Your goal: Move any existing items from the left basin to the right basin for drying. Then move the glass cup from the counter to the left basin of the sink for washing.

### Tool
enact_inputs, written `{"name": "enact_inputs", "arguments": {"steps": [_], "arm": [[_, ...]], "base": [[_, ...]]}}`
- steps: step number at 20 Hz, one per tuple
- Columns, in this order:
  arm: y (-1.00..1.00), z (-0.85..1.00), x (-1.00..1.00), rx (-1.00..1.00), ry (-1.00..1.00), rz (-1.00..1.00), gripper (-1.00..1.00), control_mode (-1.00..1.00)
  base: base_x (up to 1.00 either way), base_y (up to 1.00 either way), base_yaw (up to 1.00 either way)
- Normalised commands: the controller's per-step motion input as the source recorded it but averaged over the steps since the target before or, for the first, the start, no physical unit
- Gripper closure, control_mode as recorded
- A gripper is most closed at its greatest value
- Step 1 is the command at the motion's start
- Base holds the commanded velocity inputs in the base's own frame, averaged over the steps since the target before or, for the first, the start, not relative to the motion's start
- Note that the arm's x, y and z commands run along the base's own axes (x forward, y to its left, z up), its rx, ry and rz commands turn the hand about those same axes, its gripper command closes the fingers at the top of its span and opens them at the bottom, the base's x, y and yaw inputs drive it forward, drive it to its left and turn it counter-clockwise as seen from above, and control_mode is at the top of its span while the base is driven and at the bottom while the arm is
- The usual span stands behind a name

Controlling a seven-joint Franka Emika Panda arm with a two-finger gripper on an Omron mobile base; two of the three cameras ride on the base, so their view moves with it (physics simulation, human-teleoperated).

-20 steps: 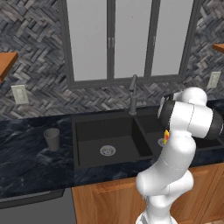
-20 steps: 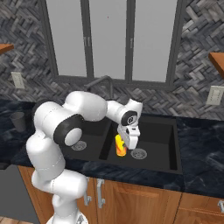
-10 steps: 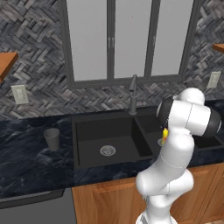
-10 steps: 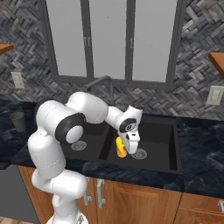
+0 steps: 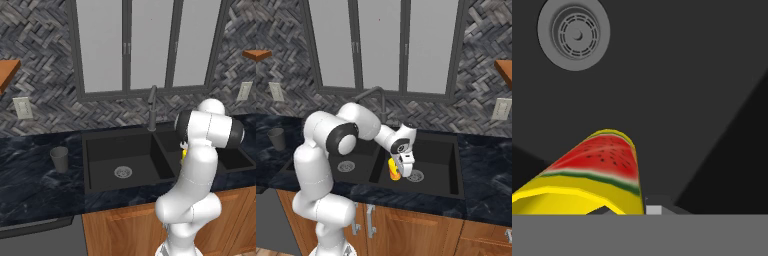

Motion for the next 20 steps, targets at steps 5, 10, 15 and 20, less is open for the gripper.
{"name": "enact_inputs", "arguments": {"steps": [5,10,15,20], "arm": [[0.0,-0.26,0.23,0.0,0.0,0.03,1.0,-1.0],[0.0,-0.28,0.17,0.0,0.0,0.04,1.0,-1.0],[0.0,-0.26,0.16,0.0,0.0,0.04,1.0,-1.0],[0.0,-0.22,0.19,0.0,0.0,0.04,1.0,-1.0]], "base": [[0.0,0.0,0.0],[0.0,0.0,0.0],[0.0,0.0,0.0],[0.0,0.0,0.0]]}}
